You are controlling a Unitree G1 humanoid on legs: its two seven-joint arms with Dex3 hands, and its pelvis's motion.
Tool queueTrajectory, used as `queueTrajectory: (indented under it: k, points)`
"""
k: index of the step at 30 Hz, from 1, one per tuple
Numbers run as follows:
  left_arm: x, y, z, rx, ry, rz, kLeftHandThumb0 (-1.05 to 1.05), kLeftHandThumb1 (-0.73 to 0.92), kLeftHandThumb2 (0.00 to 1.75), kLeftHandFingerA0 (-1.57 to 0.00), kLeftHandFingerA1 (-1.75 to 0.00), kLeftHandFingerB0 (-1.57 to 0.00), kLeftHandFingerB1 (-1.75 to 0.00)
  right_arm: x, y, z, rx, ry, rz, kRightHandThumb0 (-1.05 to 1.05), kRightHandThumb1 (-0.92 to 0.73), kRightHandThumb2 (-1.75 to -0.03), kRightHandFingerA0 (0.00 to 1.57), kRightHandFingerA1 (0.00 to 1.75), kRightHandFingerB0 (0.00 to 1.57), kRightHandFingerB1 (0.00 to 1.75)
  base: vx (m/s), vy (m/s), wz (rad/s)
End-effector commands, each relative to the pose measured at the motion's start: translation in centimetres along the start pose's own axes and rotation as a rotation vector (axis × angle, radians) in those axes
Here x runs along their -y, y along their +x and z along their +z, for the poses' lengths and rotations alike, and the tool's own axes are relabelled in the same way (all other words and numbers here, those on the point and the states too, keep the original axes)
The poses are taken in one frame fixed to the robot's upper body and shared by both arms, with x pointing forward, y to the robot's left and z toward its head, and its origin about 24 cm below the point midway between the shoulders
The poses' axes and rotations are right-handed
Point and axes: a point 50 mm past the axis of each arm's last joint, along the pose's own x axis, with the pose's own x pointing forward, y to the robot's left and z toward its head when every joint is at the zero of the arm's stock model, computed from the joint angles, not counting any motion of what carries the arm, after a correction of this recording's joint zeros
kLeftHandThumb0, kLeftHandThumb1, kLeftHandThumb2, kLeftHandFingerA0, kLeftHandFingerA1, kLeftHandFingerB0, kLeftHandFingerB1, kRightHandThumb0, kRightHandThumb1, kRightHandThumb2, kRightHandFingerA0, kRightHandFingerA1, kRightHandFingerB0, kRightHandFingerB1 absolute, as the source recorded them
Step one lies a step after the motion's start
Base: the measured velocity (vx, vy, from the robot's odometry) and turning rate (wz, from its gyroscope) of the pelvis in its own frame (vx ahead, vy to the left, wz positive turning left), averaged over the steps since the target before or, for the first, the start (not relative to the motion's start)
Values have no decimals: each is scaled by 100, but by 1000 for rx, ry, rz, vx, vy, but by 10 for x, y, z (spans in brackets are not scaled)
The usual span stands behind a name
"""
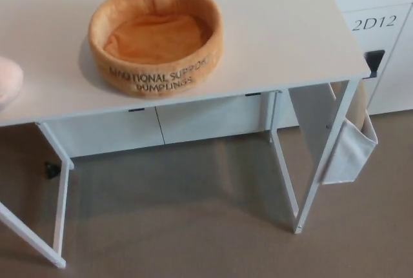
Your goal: The robot walks towards a table in front, picks a dumpling toy with left hand and puts it in an orange round plate
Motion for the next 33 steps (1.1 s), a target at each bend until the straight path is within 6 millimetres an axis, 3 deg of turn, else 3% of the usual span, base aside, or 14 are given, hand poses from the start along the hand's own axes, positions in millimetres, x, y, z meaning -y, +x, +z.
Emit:
queueTrajectory:
  k: [1, 4, 5, 6, 7, 12, 13, 16, 17, 18, 19, 26, 28, 33]
  points:
    - [-3, -4, -1, 52, -20, 21, -22, 61, 59, -71, -93, -38, -33, 0, 0, 0, 7, 7, 4, -36, -66, -60, 101, 65, 42, 34, 73, 80, -14]
    - [-3, -3, -1, 37, -18, 26, -22, 61, 59, -71, -93, -38, -33, 0, 0, 0, 6, 8, 4, -36, -66, -60, 101, 65, 42, 34, 87, 127, -7]
    - [-2, -3, -1, 35, -18, 23, -22, 62, 59, -73, -96, -37, -33, 0, -1, -1, 6, 4, 2, -44, -53, -79, 97, 71, 35, 45, 88, 176, -10]
    - [-2, -3, -1, 34, -18, 22, -22, 62, 59, -73, -96, -37, -33, 0, -1, -1, 6, 3, 1, -44, -53, -79, 97, 71, 35, 45, 69, 178, -4]
    - [-4, -4, -1, 54, -8, 15, -22, 64, 59, -71, -113, -36, -33, -1, -1, -1, 6, 7, 0, -35, -65, -61, 101, 60, 43, 35, 136, 210, -34]
    - [-4, -3, -1, 37, 3, 14, -23, 63, 59, -71, -103, -37, -33, -1, -2, -1, 1, 15, 1, -37, -66, -61, 100, 63, 42, 34, 105, 165, 5]
    - [-3, -3, -2, 32, 1, 14, -23, 61, 58, -82, -124, -36, -33, -1, -2, -1, 5, 18, 1, -36, -66, -61, 102, 63, 42, 35, 70, 78, 13]
    - [-3, -4, -3, 34, -10, 16, -22, 62, 58, -72, -103, -37, -33, -2, -3, -3, 1, 13, 5, -37, -66, -61, 99, 58, 42, 35, 0, 0, 0]
    - [-3, -4, -3, 32, -3, 19, -23, 62, 59, -74, -95, -37, -33, -3, -3, -3, 2, 10, 5, -44, -53, -79, 96, 72, 36, 46, 0, 0, 0]
    - [-3, -4, -3, 30, 3, 21, -23, 62, 59, -74, -95, -37, -33, -3, -3, -3, 2, 8, 4, -44, -53, -79, 96, 72, 36, 46, 58, -88, 6]
    - [-3, -4, -4, 30, 3, 20, -23, 62, 59, -72, -89, -37, -33, -3, -3, -2, 6, 6, 3, -37, -67, -61, 99, 64, 43, 35, 50, -133, 13]
    - [-3, -5, -7, 14, -10, 12, -22, 64, 59, -71, -84, -34, -33, -4, -3, -2, 3, -1, 11, -36, -66, -61, 99, 62, 43, 35, -3, -275, 2]
    - [-3, -6, -8, 21, 5, 12, -23, 62, 59, -74, -99, -36, -33, -4, -4, -3, 0, 8, 10, -37, -66, -62, 97, 60, 43, 35, 28, -52, -4]
    - [-4, -6, -8, 17, 21, 10, -23, 63, 59, -75, -101, -36, -33, -7, -6, -7, -14, 7, 16, -39, -67, -63, 96, 57, 42, 35, 33, 119, -15]
